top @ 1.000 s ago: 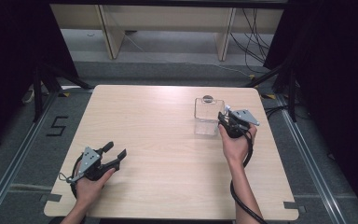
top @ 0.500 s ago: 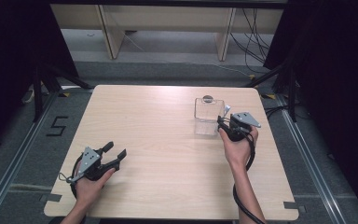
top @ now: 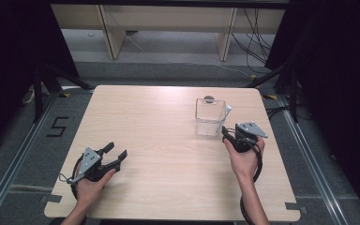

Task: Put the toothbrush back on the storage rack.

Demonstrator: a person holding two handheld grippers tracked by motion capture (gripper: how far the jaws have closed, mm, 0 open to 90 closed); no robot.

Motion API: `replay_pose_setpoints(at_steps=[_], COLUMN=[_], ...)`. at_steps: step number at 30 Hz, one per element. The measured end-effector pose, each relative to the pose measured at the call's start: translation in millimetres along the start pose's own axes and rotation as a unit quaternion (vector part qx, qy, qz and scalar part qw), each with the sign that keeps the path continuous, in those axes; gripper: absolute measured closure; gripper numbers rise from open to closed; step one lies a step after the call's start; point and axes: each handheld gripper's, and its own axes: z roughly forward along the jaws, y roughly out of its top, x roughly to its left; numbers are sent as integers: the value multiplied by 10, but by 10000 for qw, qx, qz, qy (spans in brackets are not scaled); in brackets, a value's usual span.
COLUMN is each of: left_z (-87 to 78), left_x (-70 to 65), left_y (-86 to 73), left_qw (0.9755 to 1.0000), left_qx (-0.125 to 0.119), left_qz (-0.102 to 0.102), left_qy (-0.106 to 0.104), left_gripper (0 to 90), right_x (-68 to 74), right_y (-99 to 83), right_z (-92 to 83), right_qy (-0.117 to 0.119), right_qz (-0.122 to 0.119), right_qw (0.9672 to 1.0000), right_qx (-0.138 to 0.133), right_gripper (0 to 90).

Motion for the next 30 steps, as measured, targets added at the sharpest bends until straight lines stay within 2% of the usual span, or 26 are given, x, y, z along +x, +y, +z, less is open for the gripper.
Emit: replay_pose_setpoints(at_steps=[1,4,5,6,8,9,11,12,13,14,16,17,18,19,20,21,22,23,24,27,28,29,30], left_z=[1,1,1,1,-1,0,0,0,-1,-1,1,2,1,2,2,2,1,2,-2,-1,-1,-1,-1], left_x=[-1,-2,-1,0,0,0,0,0,0,0,-2,-2,-2,-2,-2,-2,-2,-3,0,-1,0,0,-1], left_y=[0,0,0,1,0,0,0,0,0,0,-1,-1,-1,-1,-1,-1,-1,-1,0,0,0,0,0], left_qw=[10000,10000,10000,10000,10000,10000,10000,10000,10000,10000,10000,10000,10000,10000,10000,10000,10000,10000,10000,10000,10000,10000,10000], left_qx=[-1,5,8,8,8,6,6,4,1,-3,-10,-12,-11,-12,-11,-8,-9,-12,10,-2,0,5,4], left_qz=[8,7,6,4,-1,-3,-8,-5,-6,-11,-18,-19,-18,-17,-19,-18,-16,-17,-10,-7,-10,-9,-7], left_qy=[1,5,5,8,11,13,15,13,14,14,46,46,47,47,48,48,48,49,18,18,19,20,19], left_gripper=[342,342,342,342,342,342,342,342,342,342,342,342,341,341,342,342,341,342,341,342,342,342,342], right_x=[-20,-36,-54,-35,-53,-36,-53,-28,-28,-64,-38,-70,-79,-47,-83,-77,-85,-67,-85,-78,-87,-76,-81], right_y=[-28,-86,-110,-127,-164,-185,-234,-278,-278,-286,-335,-351,-372,-394,-403,-420,-441,-457,-470,-525,-542,-562,-576], right_z=[-22,-91,-107,-125,-148,-171,-177,-202,-202,-207,-233,-234,-244,-262,-261,-285,-287,-308,-306,-347,-348,-365,-369], right_qy=[84,56,137,80,136,81,104,97,97,86,95,162,160,119,174,112,150,132,130,204,228,148,199], right_qz=[-56,1,-10,102,9,74,-16,196,196,-38,186,42,6,197,0,1,-13,84,-69,-9,-15,49,22], right_qw=[9999,10000,9999,9999,9998,9998,9999,9996,9996,9999,9996,9997,9996,9995,9997,9997,9997,9996,9998,9995,9996,9996,9996], right_qx=[6,79,54,81,117,158,106,161,161,140,213,175,214,208,193,233,181,254,153,241,193,241,186], right_gripper=[441,441,441,440,439,439,438,438,438,438,438,438,438,438,438,438,438,438,437,436,435,436,435])
